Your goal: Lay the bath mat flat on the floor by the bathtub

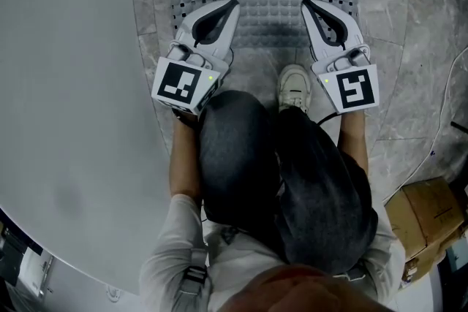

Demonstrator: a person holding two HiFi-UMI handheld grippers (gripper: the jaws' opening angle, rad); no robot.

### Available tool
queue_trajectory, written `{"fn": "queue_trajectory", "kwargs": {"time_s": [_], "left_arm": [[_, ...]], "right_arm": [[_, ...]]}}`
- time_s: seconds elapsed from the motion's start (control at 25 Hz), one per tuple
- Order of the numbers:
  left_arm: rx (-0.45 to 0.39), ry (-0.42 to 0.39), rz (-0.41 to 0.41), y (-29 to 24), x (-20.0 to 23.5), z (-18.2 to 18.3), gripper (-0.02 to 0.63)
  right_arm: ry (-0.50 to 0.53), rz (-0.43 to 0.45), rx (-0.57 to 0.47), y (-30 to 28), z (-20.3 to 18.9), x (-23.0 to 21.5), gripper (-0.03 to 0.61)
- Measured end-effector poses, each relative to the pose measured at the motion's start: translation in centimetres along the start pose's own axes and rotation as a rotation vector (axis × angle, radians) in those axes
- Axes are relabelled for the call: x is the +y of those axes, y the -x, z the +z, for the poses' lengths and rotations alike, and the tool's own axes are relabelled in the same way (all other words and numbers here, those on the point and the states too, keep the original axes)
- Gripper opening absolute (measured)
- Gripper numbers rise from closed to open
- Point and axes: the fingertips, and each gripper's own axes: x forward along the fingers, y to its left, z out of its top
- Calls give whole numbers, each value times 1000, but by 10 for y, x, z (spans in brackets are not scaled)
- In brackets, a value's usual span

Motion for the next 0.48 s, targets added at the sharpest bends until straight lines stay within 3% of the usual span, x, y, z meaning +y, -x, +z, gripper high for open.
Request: {"fn": "queue_trajectory", "kwargs": {"time_s": [0.48], "left_arm": [[-3,14,14,2,2,-3,2]], "right_arm": [[-16,-7,6,0,-5,-1,0]]}}
